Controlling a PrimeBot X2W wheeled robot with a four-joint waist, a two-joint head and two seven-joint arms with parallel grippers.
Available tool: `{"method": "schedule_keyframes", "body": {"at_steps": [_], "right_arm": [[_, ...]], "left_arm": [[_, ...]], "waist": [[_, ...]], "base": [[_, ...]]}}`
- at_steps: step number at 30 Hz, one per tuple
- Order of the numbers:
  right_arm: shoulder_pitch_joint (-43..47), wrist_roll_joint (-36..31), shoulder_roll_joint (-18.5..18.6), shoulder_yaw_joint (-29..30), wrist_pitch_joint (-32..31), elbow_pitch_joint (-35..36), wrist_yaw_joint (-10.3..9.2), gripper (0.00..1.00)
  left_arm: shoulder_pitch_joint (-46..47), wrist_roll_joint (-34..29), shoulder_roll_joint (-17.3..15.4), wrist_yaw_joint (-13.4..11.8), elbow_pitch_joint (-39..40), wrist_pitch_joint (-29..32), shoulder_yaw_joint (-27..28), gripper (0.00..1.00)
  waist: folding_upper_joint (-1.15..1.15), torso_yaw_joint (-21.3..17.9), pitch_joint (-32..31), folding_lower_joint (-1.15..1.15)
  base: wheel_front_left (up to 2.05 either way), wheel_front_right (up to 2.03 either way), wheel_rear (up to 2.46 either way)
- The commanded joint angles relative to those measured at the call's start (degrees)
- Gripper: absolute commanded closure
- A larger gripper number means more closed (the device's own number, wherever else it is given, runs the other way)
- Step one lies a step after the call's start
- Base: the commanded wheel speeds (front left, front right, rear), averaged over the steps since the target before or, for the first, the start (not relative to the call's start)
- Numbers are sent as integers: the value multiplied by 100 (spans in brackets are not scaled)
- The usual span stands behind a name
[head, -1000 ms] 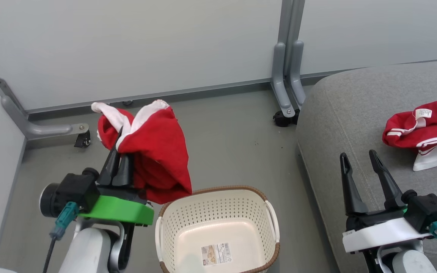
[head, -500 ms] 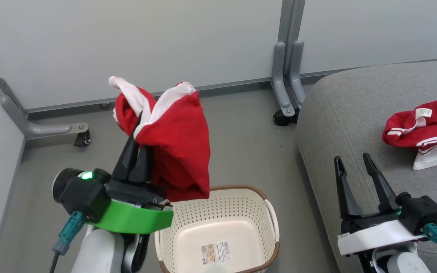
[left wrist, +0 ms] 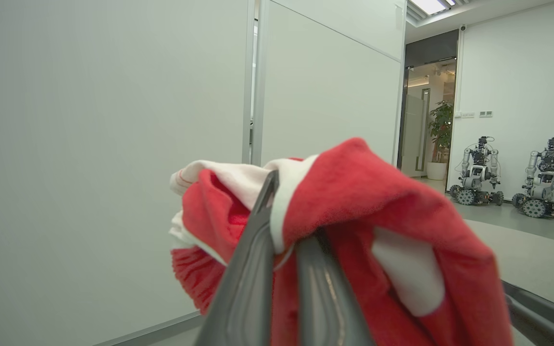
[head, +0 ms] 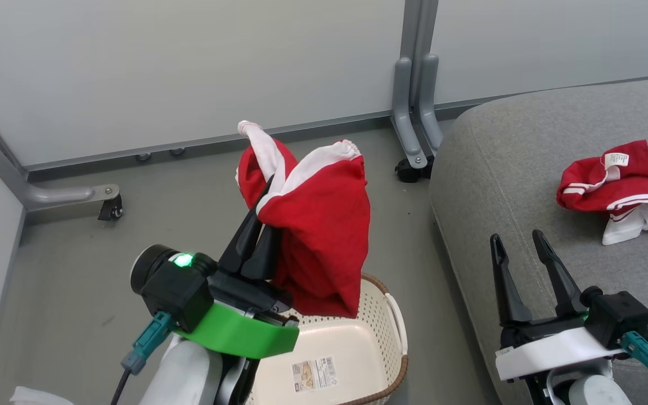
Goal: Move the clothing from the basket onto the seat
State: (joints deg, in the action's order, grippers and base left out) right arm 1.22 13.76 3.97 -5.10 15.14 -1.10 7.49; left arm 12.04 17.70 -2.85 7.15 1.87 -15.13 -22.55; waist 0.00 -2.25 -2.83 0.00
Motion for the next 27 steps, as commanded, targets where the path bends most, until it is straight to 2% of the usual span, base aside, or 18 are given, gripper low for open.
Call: {"method": "schedule_keyframes", "body": {"at_steps": [1, 16, 27], "right_arm": [[-13, 2, -13, -18, 0, -15, 0, 0], [2, -16, 48, 9, 1, -4, 0, 0], [-99, -123, 411, -475, 1, 115, 0, 0]], "left_arm": [[76, 22, -12, 38, 31, 0, 13, 100], [47, -3, -11, 35, 23, 0, 95, 100], [24, -79, -11, 37, -77, 0, 150, 100]], "waist": [[0, -21, -4, 0], [0, -24, 19, 0], [0, -24, 54, 0]], "base": [[0, 0, 0], [0, 0, 0], [0, 0, 0]]}}
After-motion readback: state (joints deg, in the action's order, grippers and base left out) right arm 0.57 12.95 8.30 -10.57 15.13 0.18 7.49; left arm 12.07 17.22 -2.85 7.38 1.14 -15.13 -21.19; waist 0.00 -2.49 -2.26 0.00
